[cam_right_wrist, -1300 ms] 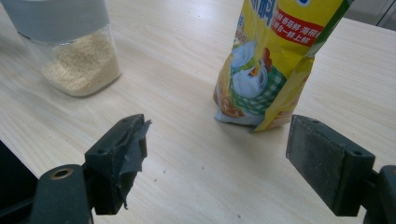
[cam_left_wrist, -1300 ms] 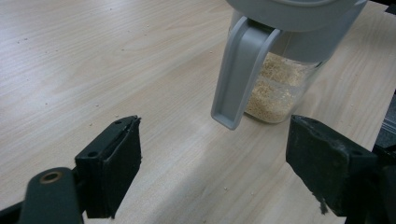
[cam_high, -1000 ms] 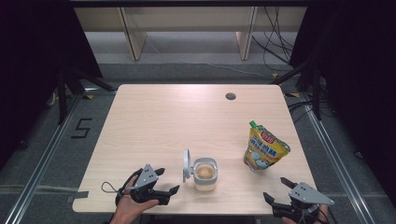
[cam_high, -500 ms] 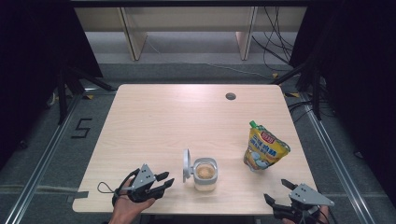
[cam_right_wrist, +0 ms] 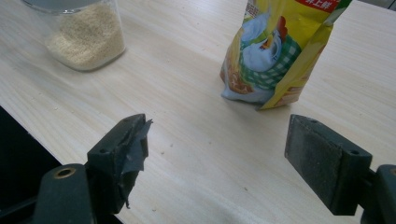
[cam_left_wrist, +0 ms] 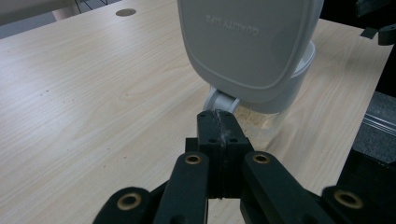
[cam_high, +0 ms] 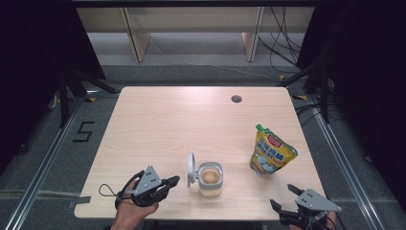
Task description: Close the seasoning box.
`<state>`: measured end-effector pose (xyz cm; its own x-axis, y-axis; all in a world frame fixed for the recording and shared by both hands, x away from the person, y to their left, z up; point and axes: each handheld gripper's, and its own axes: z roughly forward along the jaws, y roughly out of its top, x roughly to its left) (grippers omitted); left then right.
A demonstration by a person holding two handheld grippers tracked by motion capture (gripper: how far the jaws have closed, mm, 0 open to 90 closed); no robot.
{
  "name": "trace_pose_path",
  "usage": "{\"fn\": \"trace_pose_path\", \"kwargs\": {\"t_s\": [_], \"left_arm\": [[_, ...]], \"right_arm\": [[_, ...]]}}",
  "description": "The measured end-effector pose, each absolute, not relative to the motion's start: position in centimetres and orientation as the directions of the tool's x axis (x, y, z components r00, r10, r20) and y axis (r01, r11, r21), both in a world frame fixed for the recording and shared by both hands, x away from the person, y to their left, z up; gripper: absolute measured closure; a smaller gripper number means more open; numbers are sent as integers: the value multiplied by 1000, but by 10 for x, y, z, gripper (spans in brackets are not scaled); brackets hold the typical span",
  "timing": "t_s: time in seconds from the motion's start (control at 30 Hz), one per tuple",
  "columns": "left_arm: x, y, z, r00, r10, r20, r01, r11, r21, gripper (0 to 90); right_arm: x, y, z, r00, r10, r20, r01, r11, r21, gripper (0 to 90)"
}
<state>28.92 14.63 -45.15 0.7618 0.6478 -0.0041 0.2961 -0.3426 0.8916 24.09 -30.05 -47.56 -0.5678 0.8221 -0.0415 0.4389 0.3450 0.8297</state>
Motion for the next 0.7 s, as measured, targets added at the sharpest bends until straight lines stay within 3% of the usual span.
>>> {"fn": "trace_pose_path", "kwargs": {"t_s": [0.7], "left_arm": [[296, 122, -429, 802, 597, 13, 251, -357, 900, 890]], "right_arm": [[241, -300, -477, -562, 825, -59, 429, 352, 832, 226]]}}
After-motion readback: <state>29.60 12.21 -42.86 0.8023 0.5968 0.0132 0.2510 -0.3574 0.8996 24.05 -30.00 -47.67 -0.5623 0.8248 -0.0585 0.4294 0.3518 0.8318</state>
